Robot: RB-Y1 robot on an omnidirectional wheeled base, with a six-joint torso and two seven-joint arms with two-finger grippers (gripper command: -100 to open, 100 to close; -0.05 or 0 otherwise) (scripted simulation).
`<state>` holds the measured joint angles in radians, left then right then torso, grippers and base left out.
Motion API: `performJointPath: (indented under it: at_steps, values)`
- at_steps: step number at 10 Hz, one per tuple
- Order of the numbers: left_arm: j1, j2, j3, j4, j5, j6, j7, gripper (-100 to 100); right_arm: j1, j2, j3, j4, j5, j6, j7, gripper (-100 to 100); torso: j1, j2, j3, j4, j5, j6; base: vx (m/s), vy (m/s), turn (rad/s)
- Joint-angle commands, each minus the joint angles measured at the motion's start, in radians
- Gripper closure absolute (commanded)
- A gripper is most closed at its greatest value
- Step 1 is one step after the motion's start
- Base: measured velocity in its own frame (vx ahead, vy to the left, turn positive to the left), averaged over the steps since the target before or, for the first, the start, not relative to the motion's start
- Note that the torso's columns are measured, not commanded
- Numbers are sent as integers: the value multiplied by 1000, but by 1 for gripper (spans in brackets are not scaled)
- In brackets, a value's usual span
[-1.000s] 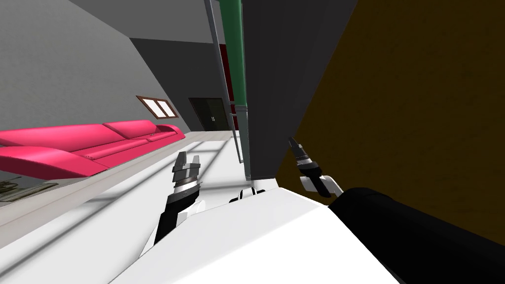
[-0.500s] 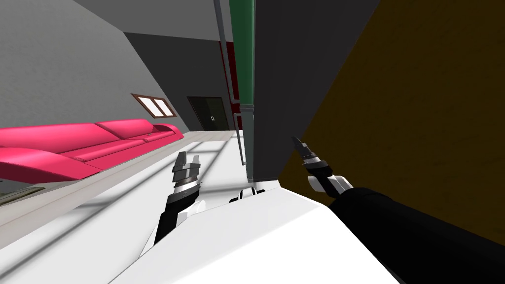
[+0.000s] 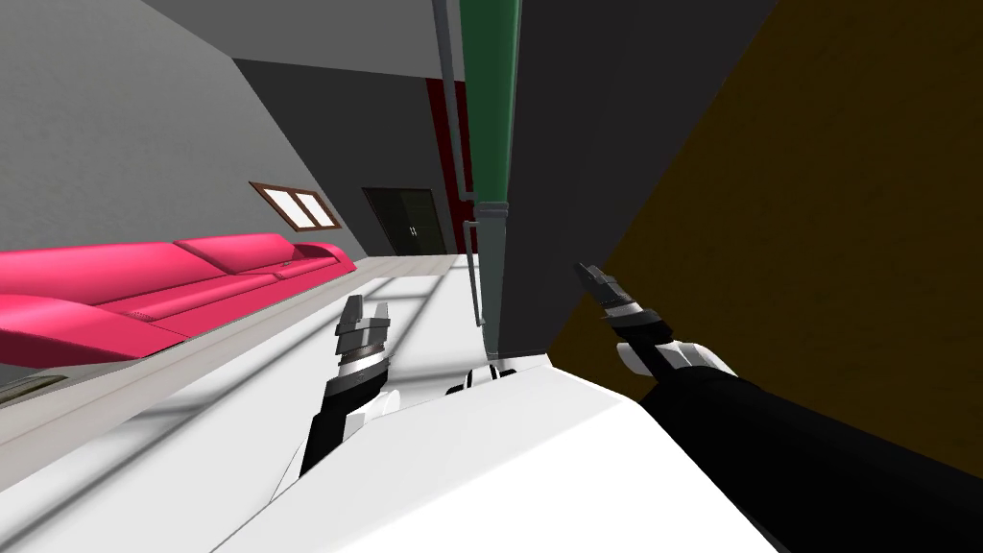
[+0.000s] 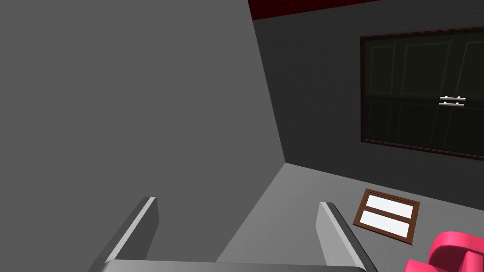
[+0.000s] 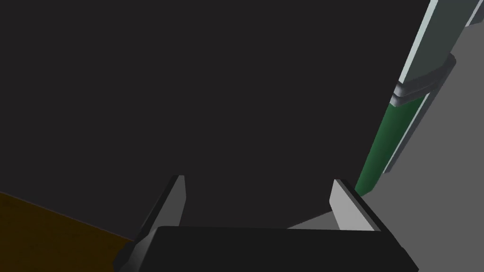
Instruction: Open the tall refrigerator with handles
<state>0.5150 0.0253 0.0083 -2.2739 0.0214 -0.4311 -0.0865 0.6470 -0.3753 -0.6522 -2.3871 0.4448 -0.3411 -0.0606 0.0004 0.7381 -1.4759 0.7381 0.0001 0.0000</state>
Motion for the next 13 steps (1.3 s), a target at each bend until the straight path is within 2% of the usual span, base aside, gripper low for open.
performJointPath:
  at_steps: [1, 2, 3, 4, 5, 8, 9, 10, 11, 12, 13]
  values:
    - [0, 0, 0, 0, 0, 0, 0, 0, 22, -28, -73, -5, 51, 15, 12, -100, 0, 1, 0, 0, 0, 0, 99, 96, -22]
    - [0, 0, 0, 0, 0, 0, 0, 0, 22, -28, -82, -5, 51, 15, 12, -100, -1, 0, 0, 0, 0, 0, 92, 84, -17]
    - [0, 0, 0, 0, 0, 0, 0, 0, 36, -48, -119, -6, 85, 25, 19, -100, -1, 0, 0, 0, 0, 0, 119, 136, -18]
    - [0, 0, 0, 0, 0, 0, 0, 0, 36, -48, -132, -6, 85, 25, 19, -100, 2, -1, -1, 0, 0, 0, 111, 106, -22]
    - [0, 0, 0, 0, 0, 0, 0, 0, 49, -67, -167, -6, 120, 36, 26, -100, 0, -1, -1, 0, 0, 0, 114, 91, -25]
    - [0, 0, 0, 0, 0, 0, 0, 0, 63, -87, -233, -7, 154, 46, 34, -100, 0, 0, 0, 0, 0, 0, 100, 96, -17]
    - [0, 0, 0, 0, 0, 0, 0, 0, 76, -107, -270, -7, 188, 57, 41, -100, 0, 1, 0, 0, 0, 0, 119, 110, -20]
    - [0, 0, 0, 0, 0, 0, 0, 0, 76, -107, -282, -7, 188, 57, 41, -100, 0, -1, -1, 0, 0, 0, 93, 91, -17]
    - [0, 0, 0, 0, 0, 0, 0, 0, 89, -128, -317, -7, 221, 67, 48, -100, -1, 0, 0, 0, 0, 0, 111, 108, -24]
    - [0, 0, 0, 0, 0, 0, 0, 0, 89, -128, -332, -7, 221, 67, 48, -100, 0, -1, 0, 0, 0, 0, 87, 92, -16]
    - [0, 0, 0, 0, 0, 0, 0, 0, 102, -148, -370, -8, 255, 78, 55, -100, -1, 1, 0, 0, 0, 0, 65, 107, -62]
